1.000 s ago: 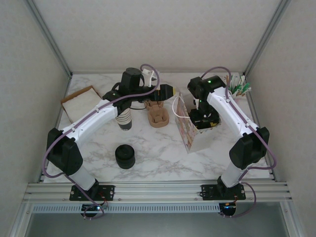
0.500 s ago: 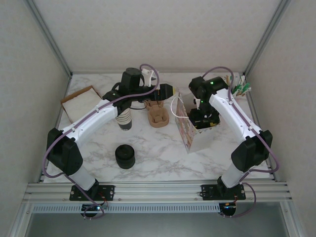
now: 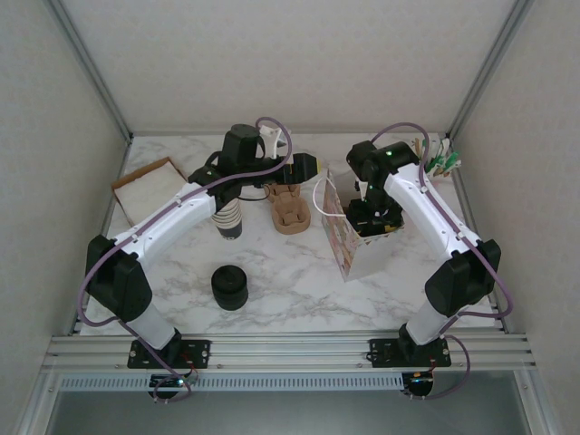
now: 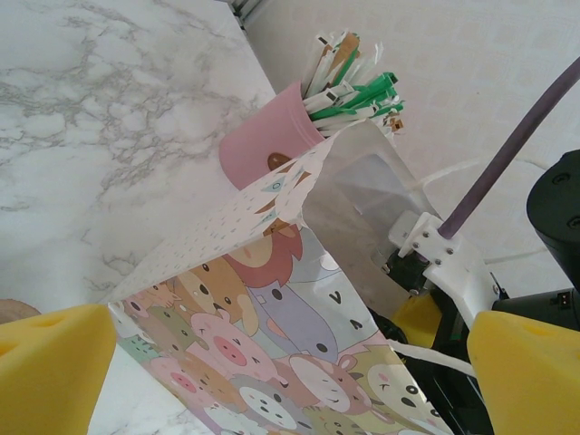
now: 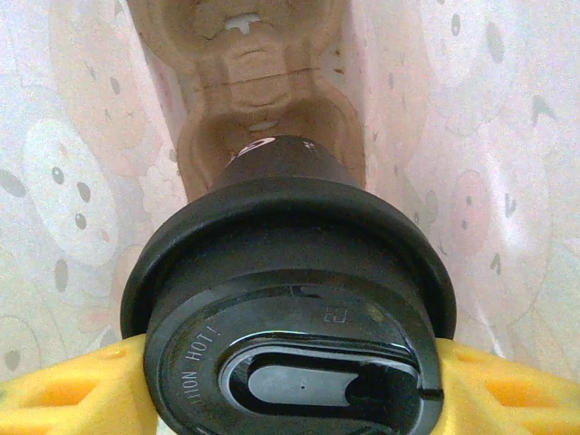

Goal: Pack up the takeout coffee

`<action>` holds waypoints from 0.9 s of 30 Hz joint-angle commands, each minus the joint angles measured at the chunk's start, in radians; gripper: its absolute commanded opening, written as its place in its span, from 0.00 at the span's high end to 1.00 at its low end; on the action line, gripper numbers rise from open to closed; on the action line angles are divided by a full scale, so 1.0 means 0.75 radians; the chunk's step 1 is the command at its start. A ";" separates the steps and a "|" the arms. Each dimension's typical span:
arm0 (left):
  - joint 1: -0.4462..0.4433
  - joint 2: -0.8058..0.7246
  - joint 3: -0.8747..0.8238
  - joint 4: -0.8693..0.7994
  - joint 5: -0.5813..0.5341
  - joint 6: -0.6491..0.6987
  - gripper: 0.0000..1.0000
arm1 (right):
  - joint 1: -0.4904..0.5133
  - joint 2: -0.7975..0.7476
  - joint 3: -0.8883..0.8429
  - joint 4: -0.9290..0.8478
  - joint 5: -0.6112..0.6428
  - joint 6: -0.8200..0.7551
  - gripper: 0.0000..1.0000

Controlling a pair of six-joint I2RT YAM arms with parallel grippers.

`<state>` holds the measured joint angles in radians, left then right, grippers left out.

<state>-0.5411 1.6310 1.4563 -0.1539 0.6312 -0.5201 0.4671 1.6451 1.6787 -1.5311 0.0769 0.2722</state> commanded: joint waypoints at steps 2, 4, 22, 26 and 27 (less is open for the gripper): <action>0.010 -0.031 0.017 0.012 -0.011 0.001 0.00 | -0.006 -0.038 -0.021 -0.006 -0.016 -0.015 0.33; 0.010 -0.032 0.014 0.011 -0.009 -0.001 0.00 | -0.007 -0.039 -0.023 -0.004 -0.015 -0.015 0.33; -0.017 -0.032 0.018 0.002 0.024 0.017 0.01 | -0.008 -0.040 -0.035 0.028 -0.025 -0.018 0.33; -0.019 -0.035 0.020 -0.003 0.020 0.017 0.02 | -0.006 -0.036 -0.037 0.022 -0.025 -0.012 0.33; -0.019 -0.035 0.024 -0.004 0.020 0.017 0.02 | -0.008 -0.034 -0.037 0.018 -0.023 -0.008 0.33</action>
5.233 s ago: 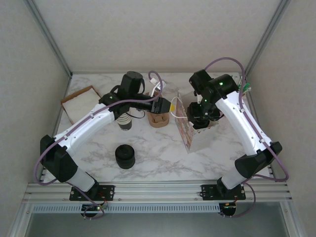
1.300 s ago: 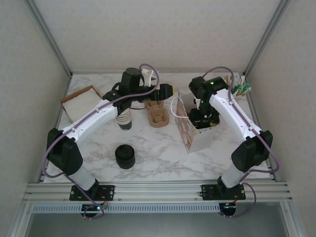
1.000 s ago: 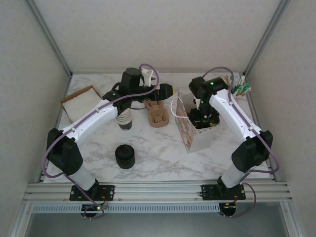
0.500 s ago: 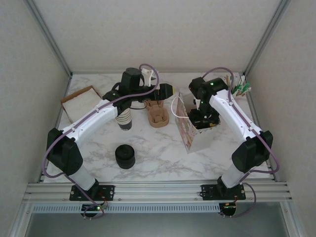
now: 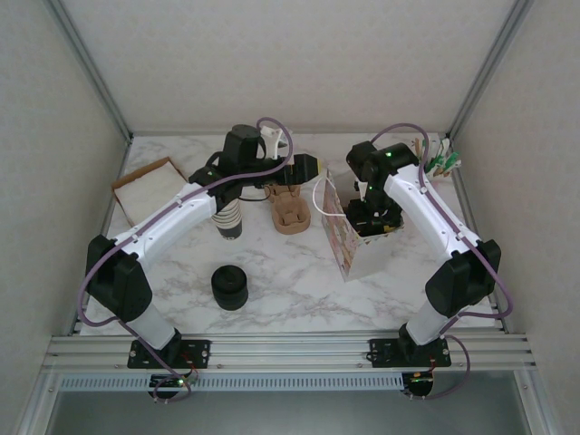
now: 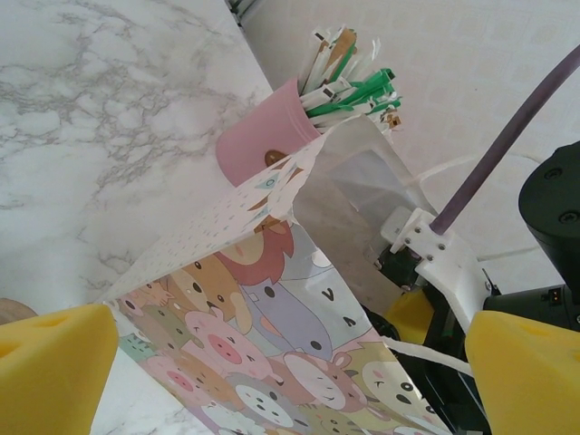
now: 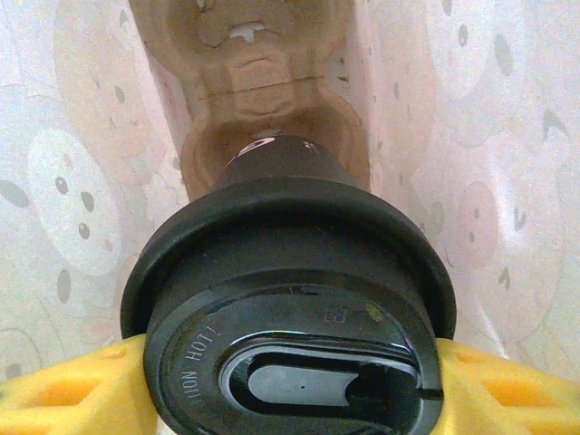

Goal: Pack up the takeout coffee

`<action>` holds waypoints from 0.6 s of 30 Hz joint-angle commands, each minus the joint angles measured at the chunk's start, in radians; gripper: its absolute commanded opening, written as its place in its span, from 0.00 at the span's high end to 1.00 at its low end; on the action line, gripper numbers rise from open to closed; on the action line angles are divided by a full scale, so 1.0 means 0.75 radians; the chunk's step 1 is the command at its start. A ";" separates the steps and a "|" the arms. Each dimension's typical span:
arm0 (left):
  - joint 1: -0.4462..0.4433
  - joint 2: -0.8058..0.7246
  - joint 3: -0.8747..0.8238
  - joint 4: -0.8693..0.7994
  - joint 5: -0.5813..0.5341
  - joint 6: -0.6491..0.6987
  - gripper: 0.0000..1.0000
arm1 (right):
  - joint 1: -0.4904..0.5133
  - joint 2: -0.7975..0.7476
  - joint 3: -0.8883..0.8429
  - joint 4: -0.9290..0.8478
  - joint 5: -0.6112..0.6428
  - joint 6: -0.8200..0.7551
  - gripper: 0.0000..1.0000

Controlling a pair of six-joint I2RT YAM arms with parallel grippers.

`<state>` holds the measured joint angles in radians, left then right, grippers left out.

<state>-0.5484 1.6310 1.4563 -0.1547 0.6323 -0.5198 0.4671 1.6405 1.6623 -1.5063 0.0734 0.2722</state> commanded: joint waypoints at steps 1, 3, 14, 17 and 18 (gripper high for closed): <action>-0.009 -0.035 0.023 -0.005 0.018 0.018 0.02 | -0.007 -0.025 -0.015 -0.019 -0.019 -0.005 0.33; -0.008 -0.035 0.024 -0.004 0.016 0.016 0.02 | -0.007 -0.021 -0.011 -0.031 -0.013 0.000 0.33; -0.013 -0.044 0.005 0.000 0.004 0.013 0.03 | -0.007 0.005 -0.043 0.005 -0.004 -0.005 0.33; -0.013 -0.043 0.002 0.000 0.006 0.012 0.03 | -0.007 0.005 -0.057 0.016 0.000 -0.005 0.33; -0.013 -0.043 0.002 0.000 0.007 0.016 0.03 | -0.009 0.003 -0.062 0.022 -0.001 -0.005 0.33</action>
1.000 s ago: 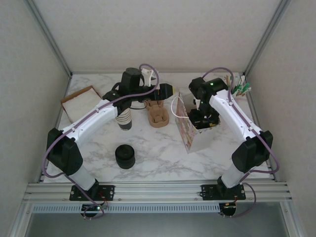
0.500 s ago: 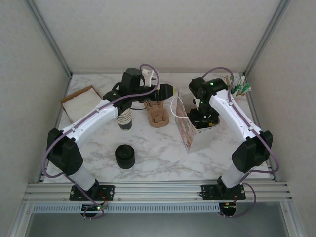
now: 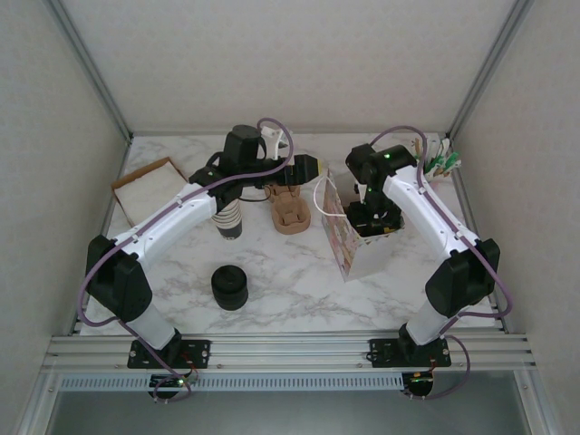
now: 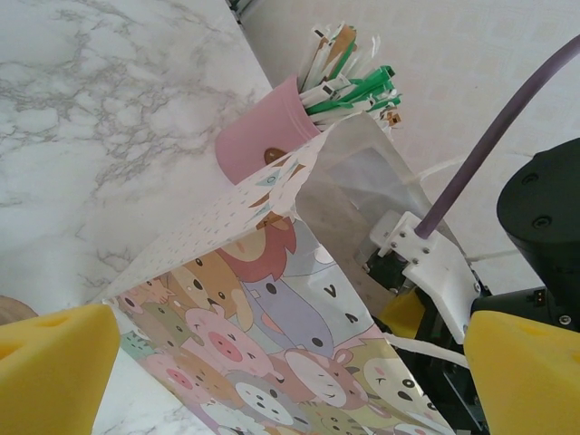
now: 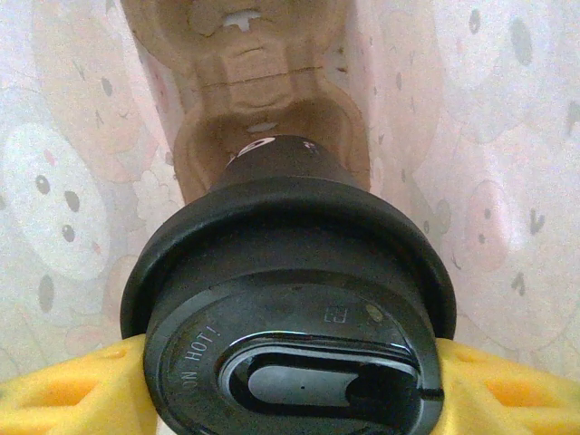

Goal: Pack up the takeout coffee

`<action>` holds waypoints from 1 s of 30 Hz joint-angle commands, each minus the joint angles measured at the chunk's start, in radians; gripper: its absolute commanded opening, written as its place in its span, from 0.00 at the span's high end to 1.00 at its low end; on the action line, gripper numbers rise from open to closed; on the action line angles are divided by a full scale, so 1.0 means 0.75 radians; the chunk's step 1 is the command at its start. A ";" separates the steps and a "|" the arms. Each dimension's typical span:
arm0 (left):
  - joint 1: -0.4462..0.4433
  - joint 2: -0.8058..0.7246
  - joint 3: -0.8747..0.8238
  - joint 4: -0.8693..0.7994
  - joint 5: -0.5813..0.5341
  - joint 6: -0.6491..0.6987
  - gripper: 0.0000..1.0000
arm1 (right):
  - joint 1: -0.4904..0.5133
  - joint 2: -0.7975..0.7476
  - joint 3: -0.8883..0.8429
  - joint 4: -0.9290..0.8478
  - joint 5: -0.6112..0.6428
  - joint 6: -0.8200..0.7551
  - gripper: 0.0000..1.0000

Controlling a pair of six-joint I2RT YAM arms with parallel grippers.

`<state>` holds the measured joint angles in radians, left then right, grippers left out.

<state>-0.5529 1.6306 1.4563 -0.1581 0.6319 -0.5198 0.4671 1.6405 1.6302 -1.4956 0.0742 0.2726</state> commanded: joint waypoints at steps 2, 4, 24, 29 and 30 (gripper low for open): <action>-0.009 -0.045 0.003 0.006 0.010 0.014 0.03 | -0.008 0.001 -0.029 0.015 -0.004 -0.006 0.33; -0.008 -0.047 0.001 0.007 0.010 0.015 0.03 | -0.008 0.001 -0.030 0.019 -0.006 -0.006 0.33; -0.071 -0.054 0.051 -0.076 -0.033 0.061 0.09 | -0.008 -0.001 -0.032 0.027 -0.020 -0.006 0.33; -0.073 -0.049 0.058 -0.082 -0.036 0.064 0.09 | -0.009 -0.005 -0.034 0.027 -0.018 -0.008 0.33; -0.073 -0.048 0.059 -0.082 -0.036 0.065 0.09 | -0.008 -0.006 -0.034 0.028 -0.015 -0.008 0.33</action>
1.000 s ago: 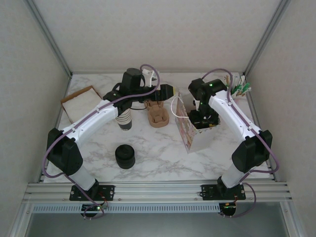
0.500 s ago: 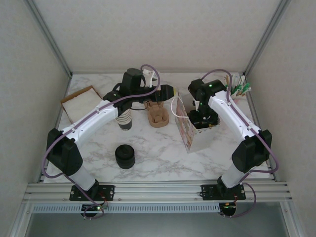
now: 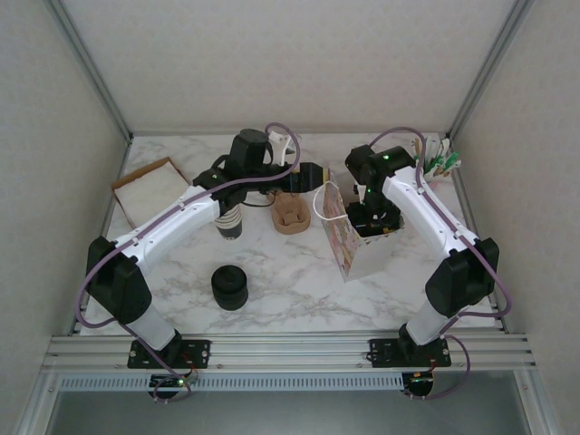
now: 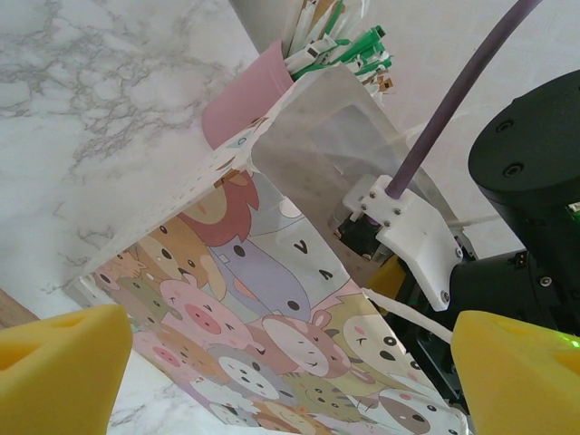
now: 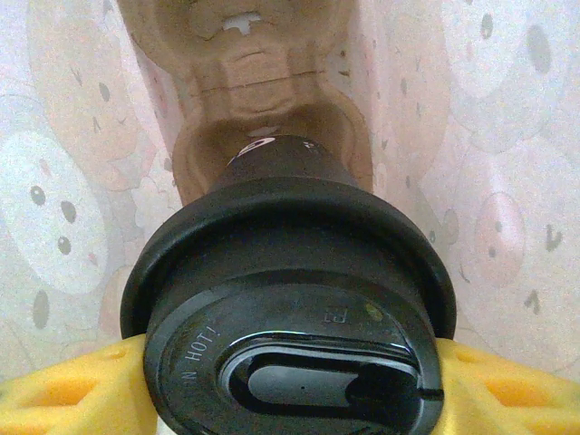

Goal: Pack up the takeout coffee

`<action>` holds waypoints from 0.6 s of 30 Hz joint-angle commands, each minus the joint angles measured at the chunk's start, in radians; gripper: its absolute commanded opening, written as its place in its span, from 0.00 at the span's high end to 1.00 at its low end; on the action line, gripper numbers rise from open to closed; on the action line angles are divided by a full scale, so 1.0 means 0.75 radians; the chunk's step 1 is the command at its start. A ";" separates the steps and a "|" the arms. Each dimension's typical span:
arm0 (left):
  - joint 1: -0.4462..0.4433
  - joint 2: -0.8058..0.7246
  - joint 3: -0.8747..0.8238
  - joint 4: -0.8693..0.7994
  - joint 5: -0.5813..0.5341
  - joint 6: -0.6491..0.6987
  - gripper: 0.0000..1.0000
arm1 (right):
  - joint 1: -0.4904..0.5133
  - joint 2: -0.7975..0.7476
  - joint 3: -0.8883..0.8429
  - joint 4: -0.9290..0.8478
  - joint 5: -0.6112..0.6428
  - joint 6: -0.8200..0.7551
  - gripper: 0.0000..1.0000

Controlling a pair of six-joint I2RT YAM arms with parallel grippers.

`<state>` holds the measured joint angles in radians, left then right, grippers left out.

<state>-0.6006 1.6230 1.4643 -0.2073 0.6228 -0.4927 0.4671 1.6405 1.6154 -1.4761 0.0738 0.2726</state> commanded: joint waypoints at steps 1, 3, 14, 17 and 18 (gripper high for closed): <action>-0.009 -0.039 0.048 -0.019 -0.024 0.027 0.09 | -0.007 -0.007 -0.016 0.003 -0.015 -0.008 0.33; -0.009 -0.037 0.046 -0.020 -0.024 0.027 0.10 | -0.008 -0.007 -0.020 0.010 -0.015 -0.008 0.33; -0.009 -0.039 0.056 -0.030 -0.031 0.033 0.09 | -0.007 -0.013 -0.026 0.030 -0.006 -0.005 0.33; -0.010 -0.038 0.057 -0.029 -0.031 0.034 0.09 | -0.008 -0.017 -0.034 0.037 -0.002 -0.006 0.33; -0.009 -0.038 0.058 -0.029 -0.029 0.034 0.10 | -0.008 -0.019 -0.036 0.044 -0.004 -0.006 0.33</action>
<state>-0.6006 1.6230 1.4662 -0.2218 0.6083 -0.4892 0.4671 1.6405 1.6077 -1.4467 0.0742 0.2726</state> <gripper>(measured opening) 0.907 0.670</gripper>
